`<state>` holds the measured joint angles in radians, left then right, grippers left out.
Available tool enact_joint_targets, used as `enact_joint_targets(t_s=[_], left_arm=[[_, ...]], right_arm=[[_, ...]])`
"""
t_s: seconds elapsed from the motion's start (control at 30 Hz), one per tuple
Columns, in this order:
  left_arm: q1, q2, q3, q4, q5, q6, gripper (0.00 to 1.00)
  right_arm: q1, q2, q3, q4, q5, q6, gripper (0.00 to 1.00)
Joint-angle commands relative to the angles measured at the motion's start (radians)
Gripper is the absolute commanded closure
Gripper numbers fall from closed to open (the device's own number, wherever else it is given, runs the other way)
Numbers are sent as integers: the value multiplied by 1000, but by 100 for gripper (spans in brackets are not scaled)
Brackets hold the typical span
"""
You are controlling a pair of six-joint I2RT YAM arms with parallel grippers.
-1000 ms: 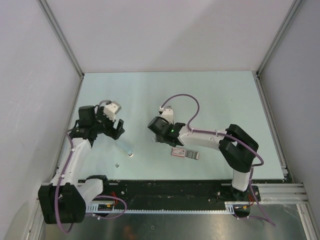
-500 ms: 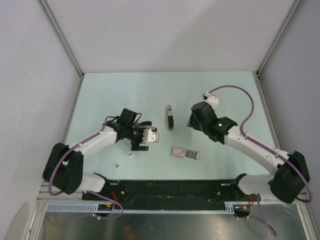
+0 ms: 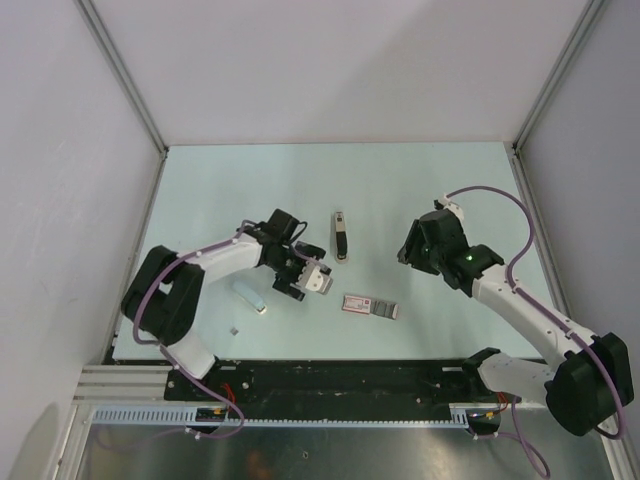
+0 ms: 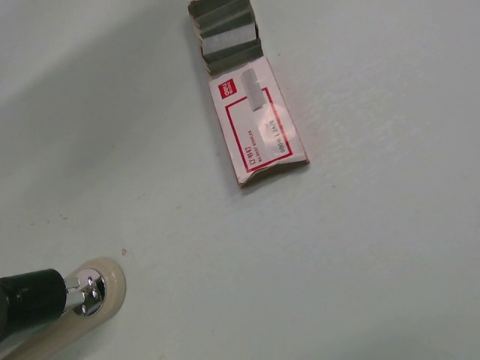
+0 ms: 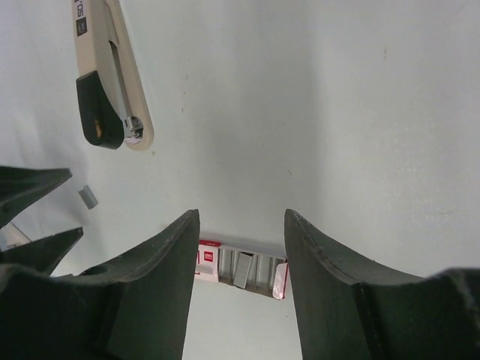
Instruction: Unload the staples from the stapler
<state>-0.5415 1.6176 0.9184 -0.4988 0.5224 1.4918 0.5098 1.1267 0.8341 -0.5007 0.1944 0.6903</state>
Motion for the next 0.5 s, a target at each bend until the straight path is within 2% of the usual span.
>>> enact_joint_targets(t_s=[0.0,0.2,0.47], left_arm=[[-10,69,96,-76,-4,104,11],[-10,157,195,-187,-22,145,23],[-23,183,214,-209,2,129,28]], right_arm=[[-32,-15,0,45,-77,-42,46],[-55,-7,0,59,-100,-56,46],[-64,28,0,78,-116,-61,47]])
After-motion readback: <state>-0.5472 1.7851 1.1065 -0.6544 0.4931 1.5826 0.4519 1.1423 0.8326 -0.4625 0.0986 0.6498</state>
